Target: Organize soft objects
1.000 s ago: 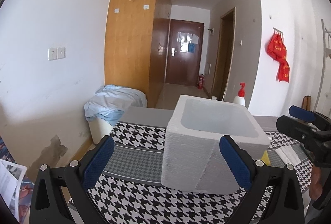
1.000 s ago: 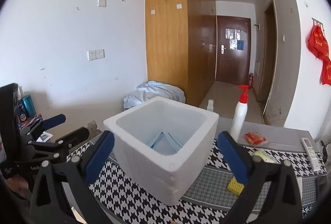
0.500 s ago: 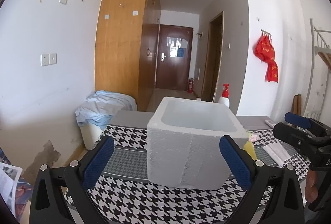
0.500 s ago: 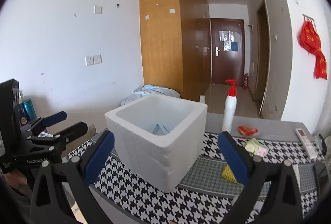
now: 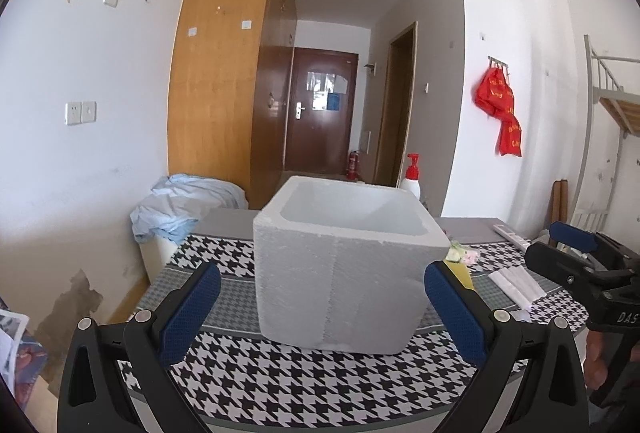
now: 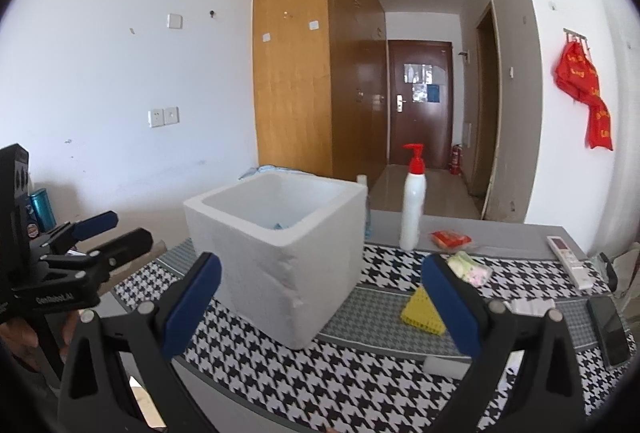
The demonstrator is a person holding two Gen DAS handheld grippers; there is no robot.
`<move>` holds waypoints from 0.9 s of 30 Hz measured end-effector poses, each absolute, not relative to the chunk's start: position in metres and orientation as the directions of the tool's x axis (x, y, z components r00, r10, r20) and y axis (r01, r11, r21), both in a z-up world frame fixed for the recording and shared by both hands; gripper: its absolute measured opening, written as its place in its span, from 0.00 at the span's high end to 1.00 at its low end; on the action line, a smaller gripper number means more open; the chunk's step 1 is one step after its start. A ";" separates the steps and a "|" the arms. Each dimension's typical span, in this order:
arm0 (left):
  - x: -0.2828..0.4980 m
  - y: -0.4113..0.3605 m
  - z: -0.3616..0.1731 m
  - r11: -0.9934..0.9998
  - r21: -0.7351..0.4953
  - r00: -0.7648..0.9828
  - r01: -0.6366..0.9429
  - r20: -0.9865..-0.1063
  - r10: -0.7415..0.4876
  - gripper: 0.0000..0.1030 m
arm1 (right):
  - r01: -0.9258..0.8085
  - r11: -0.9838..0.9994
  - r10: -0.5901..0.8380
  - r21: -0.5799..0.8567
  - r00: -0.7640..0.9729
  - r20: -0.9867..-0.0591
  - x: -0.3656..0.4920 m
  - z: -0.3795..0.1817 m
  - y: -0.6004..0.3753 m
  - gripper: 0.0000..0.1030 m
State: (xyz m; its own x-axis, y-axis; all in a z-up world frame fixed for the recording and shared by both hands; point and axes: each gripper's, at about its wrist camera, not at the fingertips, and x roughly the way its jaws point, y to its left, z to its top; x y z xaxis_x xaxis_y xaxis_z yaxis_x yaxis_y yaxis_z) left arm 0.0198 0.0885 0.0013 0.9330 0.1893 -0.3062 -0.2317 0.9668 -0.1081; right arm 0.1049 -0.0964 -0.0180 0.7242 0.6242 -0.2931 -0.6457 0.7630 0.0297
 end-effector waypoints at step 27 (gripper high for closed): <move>0.045 0.030 -0.015 0.995 -0.087 0.954 -0.055 -0.300 0.026 0.01 | -0.473 0.879 0.467 0.061 0.828 -0.309 0.110 -0.035 -0.167 0.02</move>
State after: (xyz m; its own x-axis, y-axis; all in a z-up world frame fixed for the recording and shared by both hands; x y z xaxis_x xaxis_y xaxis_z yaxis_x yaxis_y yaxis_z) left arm 0.0451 0.0301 -0.0145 0.9536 0.0263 -0.2998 -0.0550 0.9947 -0.0875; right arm 0.1100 -0.1669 -0.0349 0.8281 0.4674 -0.3094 -0.4731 0.8789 0.0613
